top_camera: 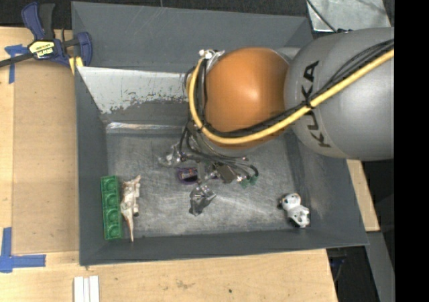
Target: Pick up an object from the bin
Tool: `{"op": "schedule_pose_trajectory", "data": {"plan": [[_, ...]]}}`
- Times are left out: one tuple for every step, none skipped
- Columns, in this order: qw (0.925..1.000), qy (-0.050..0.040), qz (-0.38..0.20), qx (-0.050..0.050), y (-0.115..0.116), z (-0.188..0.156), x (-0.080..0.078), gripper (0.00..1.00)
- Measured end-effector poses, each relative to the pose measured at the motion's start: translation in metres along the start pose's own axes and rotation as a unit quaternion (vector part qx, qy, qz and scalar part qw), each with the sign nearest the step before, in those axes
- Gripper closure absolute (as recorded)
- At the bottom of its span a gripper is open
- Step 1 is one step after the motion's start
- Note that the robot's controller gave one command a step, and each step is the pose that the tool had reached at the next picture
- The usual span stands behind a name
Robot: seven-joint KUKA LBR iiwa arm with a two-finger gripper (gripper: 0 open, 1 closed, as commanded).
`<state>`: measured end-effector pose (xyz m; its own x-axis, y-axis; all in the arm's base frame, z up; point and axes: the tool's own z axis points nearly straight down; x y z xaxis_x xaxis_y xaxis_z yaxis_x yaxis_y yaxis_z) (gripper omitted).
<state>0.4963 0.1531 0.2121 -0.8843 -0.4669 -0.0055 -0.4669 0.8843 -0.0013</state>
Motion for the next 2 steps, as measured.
{"op": "schedule_pose_trajectory", "data": {"plan": [[0.9991,0.0002,-0.042,0.0,0.011,0.041,-0.006,0.0],[0.9973,0.0067,-0.073,-0.002,0.006,0.02,-0.005,0.0]]}}
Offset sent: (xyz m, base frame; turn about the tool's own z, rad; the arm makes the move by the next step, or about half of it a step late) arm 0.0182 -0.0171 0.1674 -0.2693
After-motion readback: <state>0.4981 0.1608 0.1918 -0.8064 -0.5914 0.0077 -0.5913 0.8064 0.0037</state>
